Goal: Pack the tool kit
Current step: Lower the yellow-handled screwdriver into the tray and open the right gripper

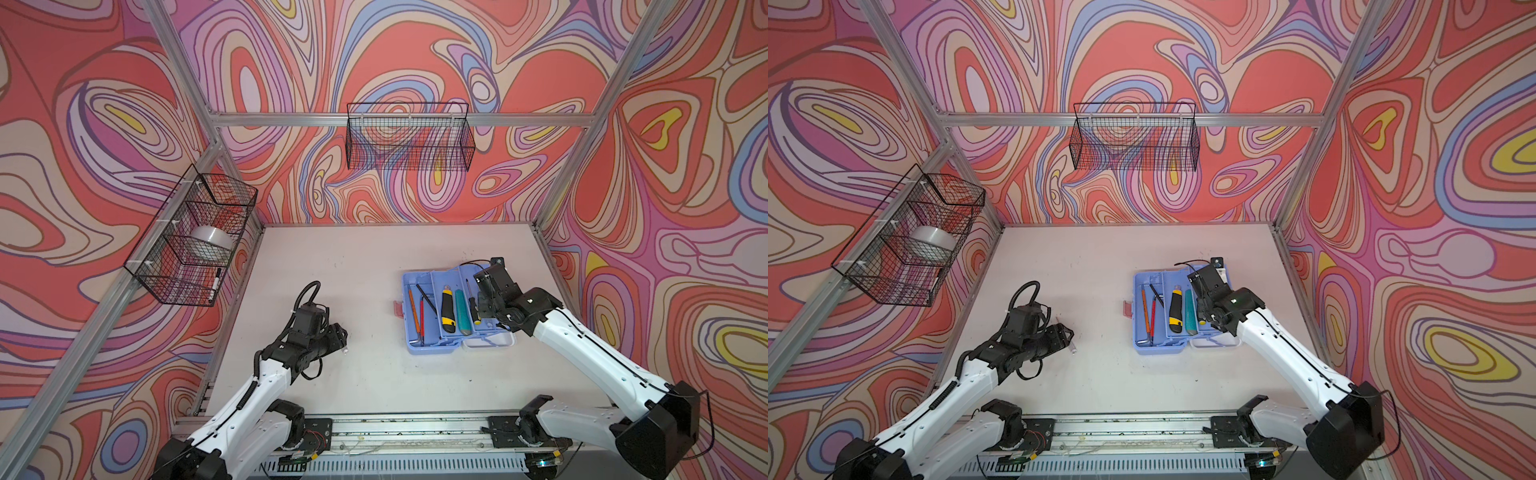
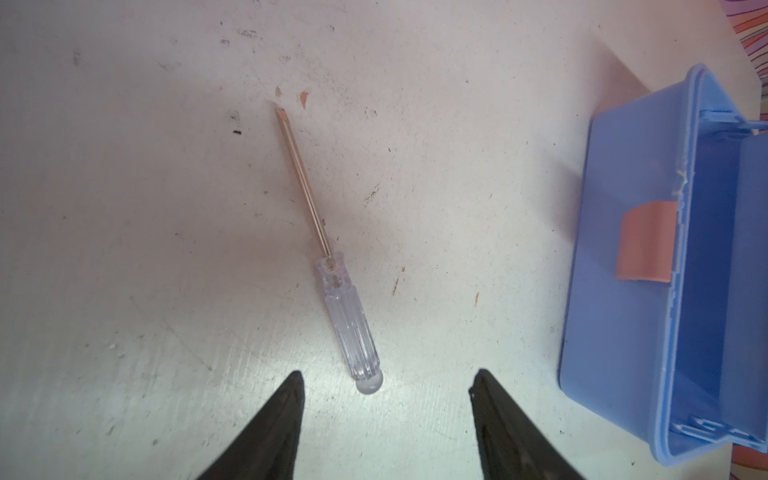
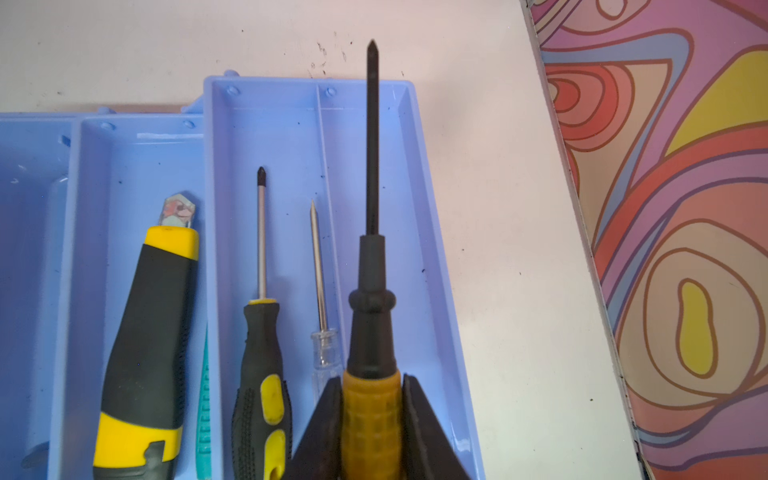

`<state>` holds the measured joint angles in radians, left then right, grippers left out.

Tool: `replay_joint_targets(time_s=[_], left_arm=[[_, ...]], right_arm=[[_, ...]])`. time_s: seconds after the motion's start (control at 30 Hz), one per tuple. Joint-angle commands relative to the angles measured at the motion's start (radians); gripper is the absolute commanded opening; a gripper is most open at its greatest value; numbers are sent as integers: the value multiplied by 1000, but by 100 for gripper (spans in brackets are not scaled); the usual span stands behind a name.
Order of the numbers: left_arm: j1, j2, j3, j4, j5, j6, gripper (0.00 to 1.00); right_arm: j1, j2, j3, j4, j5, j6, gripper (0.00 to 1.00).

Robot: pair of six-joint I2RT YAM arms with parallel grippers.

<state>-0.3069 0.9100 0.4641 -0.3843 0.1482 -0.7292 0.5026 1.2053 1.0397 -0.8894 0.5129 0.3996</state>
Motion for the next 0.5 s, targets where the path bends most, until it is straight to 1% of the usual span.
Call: replay_joint_targets(time_s=[0.0, 0.27, 0.47], left_arm=[[-2, -2, -11, 7, -13, 2, 65], [-2, 7, -10, 9, -12, 8, 65], [-3, -15, -28, 14, -12, 2, 65]], right_arm=[[-7, 20, -10, -2, 38, -9, 15], [-6, 40, -16, -15, 54, 1, 17], [-8, 68, -10, -25, 72, 2, 17]])
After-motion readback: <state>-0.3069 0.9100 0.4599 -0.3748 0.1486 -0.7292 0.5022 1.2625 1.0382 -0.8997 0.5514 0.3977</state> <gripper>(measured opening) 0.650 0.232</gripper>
